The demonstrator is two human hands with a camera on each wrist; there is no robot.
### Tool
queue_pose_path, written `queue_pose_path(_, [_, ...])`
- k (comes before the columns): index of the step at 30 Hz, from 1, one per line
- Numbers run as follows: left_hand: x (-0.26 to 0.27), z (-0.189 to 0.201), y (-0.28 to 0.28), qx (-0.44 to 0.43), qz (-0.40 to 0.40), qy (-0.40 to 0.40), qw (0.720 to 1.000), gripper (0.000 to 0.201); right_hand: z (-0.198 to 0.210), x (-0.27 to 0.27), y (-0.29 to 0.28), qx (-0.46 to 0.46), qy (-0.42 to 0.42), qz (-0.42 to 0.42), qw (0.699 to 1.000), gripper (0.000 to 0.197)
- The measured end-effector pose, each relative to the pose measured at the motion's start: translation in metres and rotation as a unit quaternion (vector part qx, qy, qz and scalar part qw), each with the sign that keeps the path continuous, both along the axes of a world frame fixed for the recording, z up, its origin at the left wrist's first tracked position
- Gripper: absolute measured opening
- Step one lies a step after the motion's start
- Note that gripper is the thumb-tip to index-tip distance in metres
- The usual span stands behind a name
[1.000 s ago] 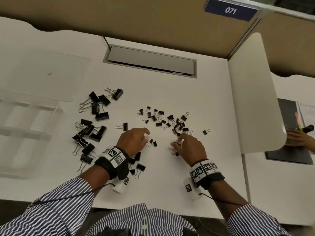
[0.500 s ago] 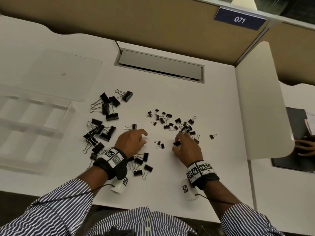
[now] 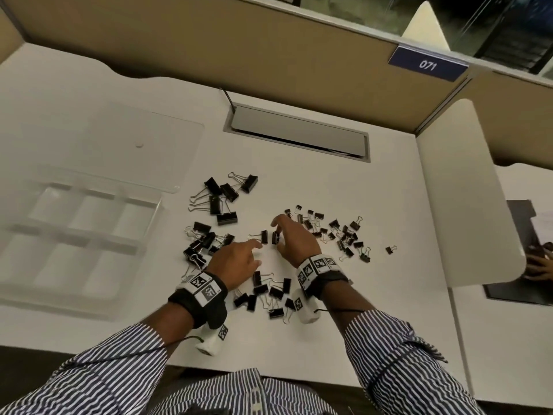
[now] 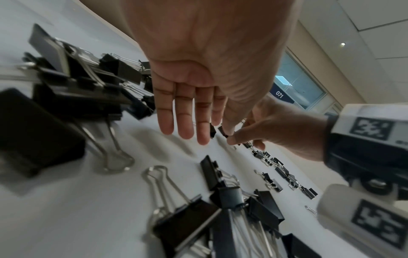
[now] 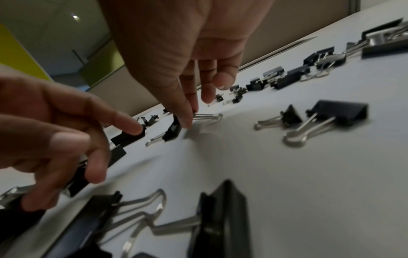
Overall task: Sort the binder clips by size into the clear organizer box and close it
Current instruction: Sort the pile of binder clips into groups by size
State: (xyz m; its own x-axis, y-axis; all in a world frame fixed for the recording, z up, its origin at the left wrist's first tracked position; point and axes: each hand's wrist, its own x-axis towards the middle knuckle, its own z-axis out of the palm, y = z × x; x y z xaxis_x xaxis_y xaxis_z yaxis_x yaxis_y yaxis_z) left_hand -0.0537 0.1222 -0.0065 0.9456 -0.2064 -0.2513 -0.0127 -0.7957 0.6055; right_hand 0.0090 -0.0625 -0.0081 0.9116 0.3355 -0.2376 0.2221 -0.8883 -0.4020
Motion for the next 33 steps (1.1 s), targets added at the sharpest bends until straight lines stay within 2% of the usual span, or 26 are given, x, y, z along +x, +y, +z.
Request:
queue_pose_path(5, [0.001,0.002,0.015,-0.025,-0.021,0.005,0.999,0.035,-0.007,-0.002,0.013,0.0,0.002,-0.02,1.0,0.049])
queue_pose_path(9, [0.007,0.003,0.019,-0.058,0.002,-0.002,0.998,0.032,-0.005,-0.008,0.002,0.014,-0.004,-0.043,0.999,0.048])
queue_pose_path(14, [0.009,-0.011,0.015,-0.097,-0.033,-0.118,0.988,0.036,-0.004,-0.024,-0.034,0.018,-0.043,-0.063,0.997,0.038])
queue_pose_path(18, [0.017,-0.016,-0.007,-0.055,-0.081,-0.139,0.985,0.072,-0.005,-0.034,-0.068,-0.003,-0.056,-0.057,0.997,0.053])
queue_pose_path(21, [0.023,-0.017,-0.03,-0.018,-0.106,-0.126,0.986,0.087,-0.009,-0.038,-0.096,-0.026,-0.045,-0.068,0.996,0.066])
queue_pose_path(29, [0.04,-0.018,-0.096,0.001,-0.096,-0.122,0.988,0.089,-0.019,-0.019,-0.183,-0.019,-0.032,-0.098,0.995,0.069])
queue_pose_path(33, [0.056,-0.022,-0.122,0.054,-0.09,-0.098,0.99,0.086,-0.021,0.002,-0.213,-0.023,-0.024,-0.111,0.993,0.065])
